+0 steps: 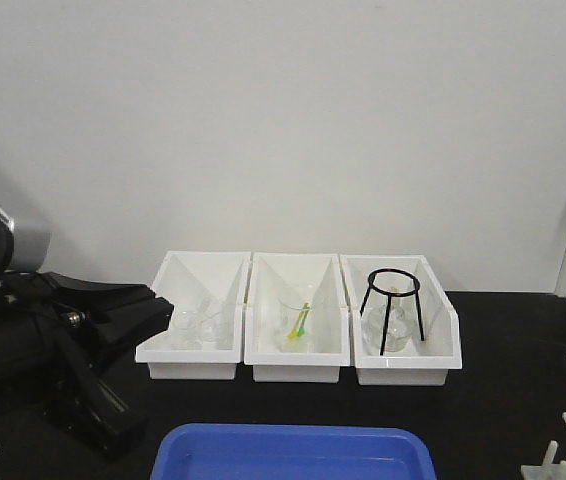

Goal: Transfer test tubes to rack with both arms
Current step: 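Move the held tube with the right gripper above the white rack, then lower the tube into a rack hole with the right gripper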

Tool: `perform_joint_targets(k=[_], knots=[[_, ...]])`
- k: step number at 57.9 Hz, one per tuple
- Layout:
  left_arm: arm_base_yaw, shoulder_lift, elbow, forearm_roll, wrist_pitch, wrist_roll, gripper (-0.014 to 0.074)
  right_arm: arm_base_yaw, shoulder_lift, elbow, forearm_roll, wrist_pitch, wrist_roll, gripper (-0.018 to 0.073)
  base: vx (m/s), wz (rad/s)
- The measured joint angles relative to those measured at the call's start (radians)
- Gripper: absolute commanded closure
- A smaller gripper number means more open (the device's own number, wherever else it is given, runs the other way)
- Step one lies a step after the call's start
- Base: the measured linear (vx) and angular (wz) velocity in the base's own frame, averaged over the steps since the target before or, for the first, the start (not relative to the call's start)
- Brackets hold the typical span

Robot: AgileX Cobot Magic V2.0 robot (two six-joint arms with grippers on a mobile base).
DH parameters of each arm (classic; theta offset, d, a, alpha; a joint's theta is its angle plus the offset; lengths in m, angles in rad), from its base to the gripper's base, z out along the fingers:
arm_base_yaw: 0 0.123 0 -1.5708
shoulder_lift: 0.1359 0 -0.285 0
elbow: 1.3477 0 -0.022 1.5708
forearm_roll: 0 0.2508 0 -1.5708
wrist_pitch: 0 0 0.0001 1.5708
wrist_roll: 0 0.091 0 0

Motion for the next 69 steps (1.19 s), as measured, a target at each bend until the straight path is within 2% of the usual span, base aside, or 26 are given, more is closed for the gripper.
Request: perform_joint_targets(k=[10,45,69], knots=[[0.0,0.0,0.0,0.0,0.001,0.0,0.0528,0.0,0.041,0.0,-0.029,-0.017,0.012,0.0565,0.0,0.0],[0.0,0.0,0.0,0.0,0.009,0.0,0.0528,0.0,0.178,0.0,-0.016,-0.023,-0.033,0.0565,0.0,0.0],[0.0,0.0,0.0,0.0,0.009,-0.002,0.0528,0.0,0.359,-0.001,-0.016,-0.148,-0.033,0.0565,0.0,0.0]])
